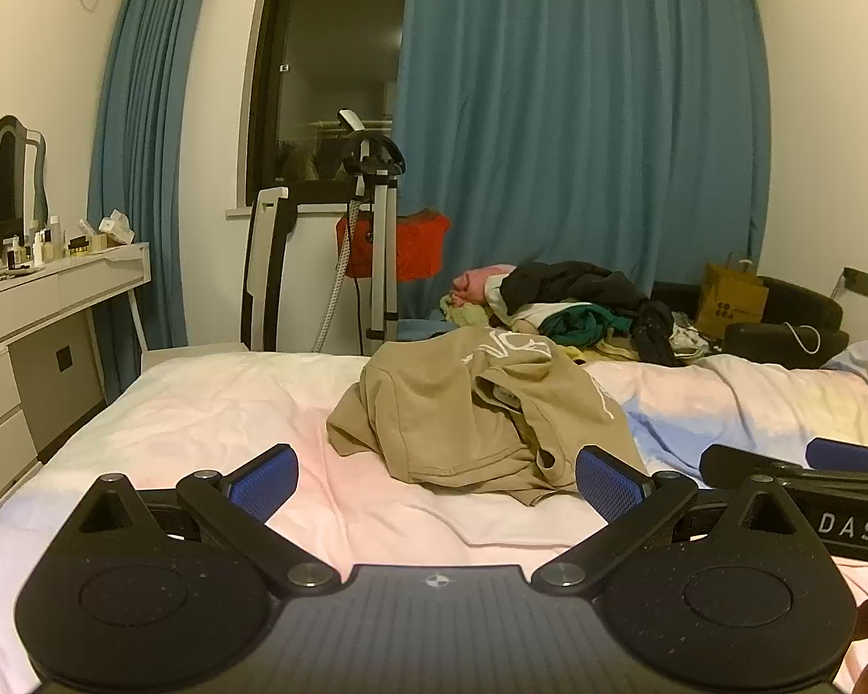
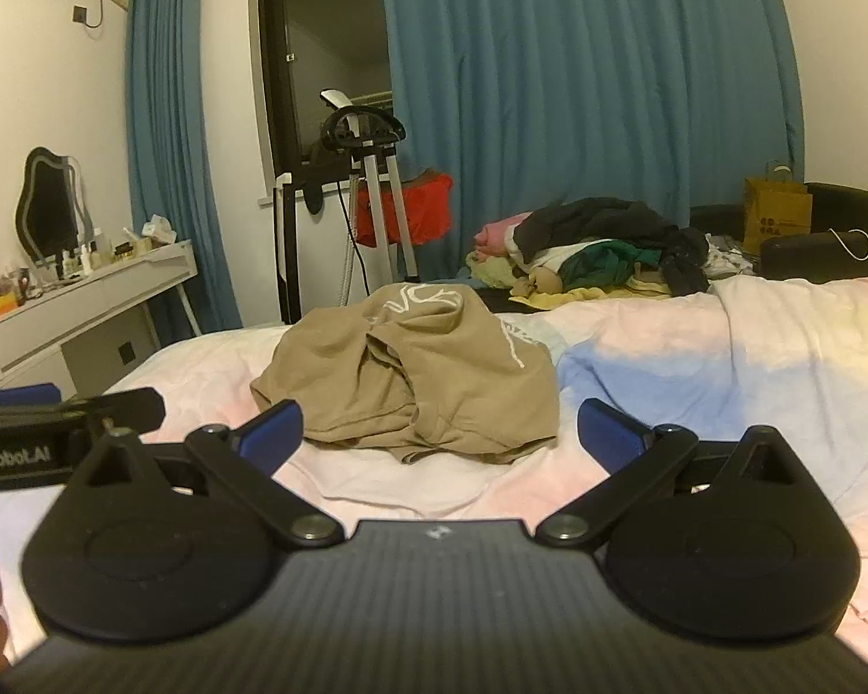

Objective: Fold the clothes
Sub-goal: 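Move both tools toward the crumpled beige T-shirt on the bed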

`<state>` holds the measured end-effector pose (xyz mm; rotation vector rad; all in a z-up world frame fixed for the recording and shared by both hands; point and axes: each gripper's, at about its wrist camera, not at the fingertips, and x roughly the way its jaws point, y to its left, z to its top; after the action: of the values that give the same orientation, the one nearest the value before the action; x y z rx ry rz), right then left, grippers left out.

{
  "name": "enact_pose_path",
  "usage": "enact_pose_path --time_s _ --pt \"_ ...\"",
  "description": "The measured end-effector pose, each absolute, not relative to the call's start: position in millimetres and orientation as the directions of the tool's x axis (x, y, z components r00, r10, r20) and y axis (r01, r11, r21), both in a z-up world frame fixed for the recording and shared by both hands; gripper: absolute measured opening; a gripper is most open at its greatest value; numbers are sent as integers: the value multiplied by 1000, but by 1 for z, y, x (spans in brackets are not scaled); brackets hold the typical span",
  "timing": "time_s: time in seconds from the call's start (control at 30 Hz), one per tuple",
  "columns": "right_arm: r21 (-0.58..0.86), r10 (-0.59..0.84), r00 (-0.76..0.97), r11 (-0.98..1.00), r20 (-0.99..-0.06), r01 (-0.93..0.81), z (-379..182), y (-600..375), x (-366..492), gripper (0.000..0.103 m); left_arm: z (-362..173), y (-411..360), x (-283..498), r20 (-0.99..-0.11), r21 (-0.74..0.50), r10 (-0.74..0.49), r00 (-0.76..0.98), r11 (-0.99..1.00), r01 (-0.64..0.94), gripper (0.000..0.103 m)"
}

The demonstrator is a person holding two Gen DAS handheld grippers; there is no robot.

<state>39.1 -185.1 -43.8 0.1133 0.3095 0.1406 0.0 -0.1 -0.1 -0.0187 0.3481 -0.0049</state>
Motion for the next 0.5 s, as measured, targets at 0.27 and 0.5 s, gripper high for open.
enact_pose_path --time_s 0.27,0.5 --pt "149 156 935 982 -317 -113 -51 -183 40 103 -1 2 -1 -333 -15 -13 943 1000 8 103" --pt "141 146 936 984 -321 -106 -66 -177 39 103 -2 2 -2 -332 -10 -14 943 1000 11 103"
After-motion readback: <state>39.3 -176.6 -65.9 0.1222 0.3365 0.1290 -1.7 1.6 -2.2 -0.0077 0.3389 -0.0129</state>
